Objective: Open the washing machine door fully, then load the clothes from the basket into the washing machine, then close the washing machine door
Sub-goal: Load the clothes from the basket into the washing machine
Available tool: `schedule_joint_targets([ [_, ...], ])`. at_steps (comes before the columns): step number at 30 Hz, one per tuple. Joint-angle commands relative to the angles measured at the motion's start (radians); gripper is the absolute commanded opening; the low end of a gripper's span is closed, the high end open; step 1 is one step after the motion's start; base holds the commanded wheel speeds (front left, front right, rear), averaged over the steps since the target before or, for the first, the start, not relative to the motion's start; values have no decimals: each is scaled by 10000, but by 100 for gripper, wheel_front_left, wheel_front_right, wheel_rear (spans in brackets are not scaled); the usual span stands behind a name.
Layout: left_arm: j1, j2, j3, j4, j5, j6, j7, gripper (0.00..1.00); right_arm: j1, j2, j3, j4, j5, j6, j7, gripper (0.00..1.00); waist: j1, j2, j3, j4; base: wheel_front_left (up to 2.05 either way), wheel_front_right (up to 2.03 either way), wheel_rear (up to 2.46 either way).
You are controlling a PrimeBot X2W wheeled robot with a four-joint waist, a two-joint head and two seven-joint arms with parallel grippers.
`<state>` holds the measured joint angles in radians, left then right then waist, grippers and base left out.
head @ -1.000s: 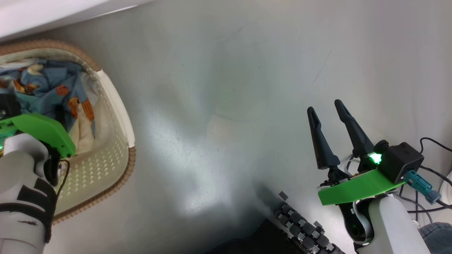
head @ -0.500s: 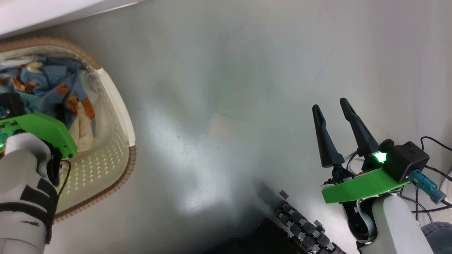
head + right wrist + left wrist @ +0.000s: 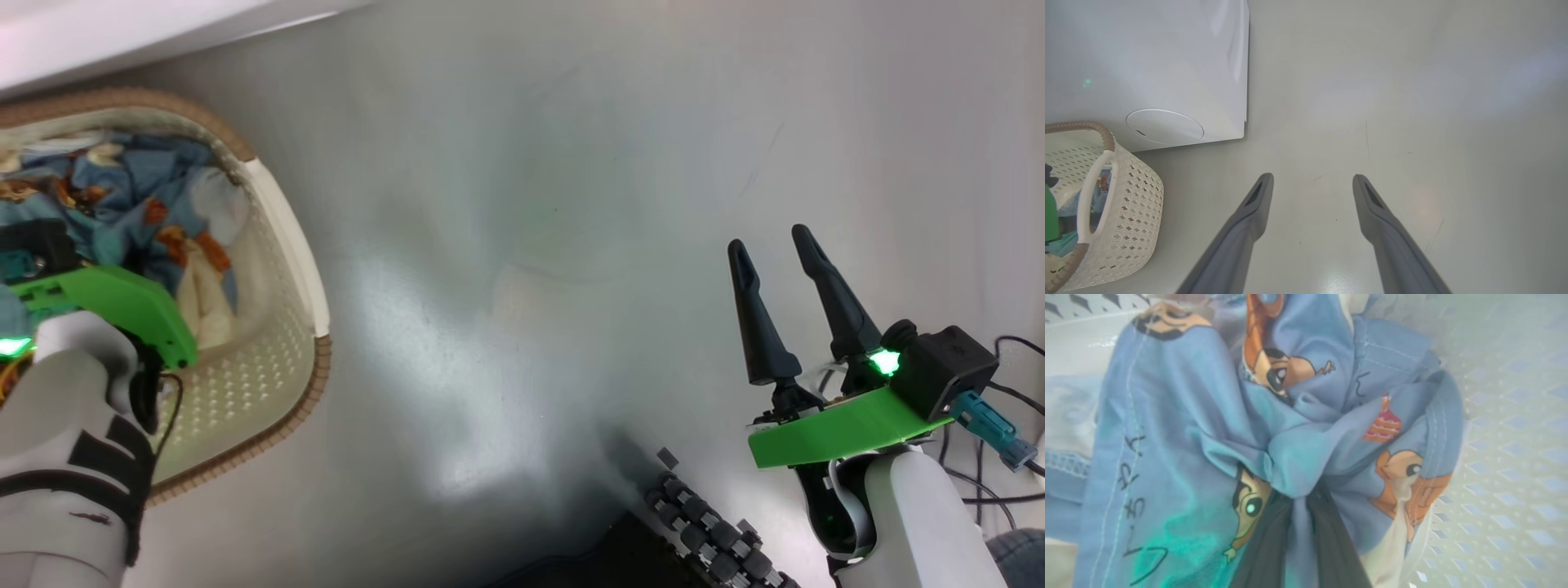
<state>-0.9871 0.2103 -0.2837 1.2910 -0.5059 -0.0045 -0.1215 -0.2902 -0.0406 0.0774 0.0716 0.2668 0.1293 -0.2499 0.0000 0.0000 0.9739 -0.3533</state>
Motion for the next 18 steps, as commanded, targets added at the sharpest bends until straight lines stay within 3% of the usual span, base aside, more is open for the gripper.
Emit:
schedule_joint_targets([
  [1,509,152,199,-3,-111,-12,-259,0,165,-97,55,-139,-33,14,-119,100,0,0,-215,185,0,0,0],
  [11,1272,-349,482,-105,-540,-299,-1242,0,176,-187,-110,-132,-165,14,-119,100,0,0,-1156,800,0,0,0],
  [18,2150,-657,832,-1156,-619,-332,-1396,0,358,-292,-220,-94,-221,14,-119,100,0,0,-2157,1270,0,0,0],
])
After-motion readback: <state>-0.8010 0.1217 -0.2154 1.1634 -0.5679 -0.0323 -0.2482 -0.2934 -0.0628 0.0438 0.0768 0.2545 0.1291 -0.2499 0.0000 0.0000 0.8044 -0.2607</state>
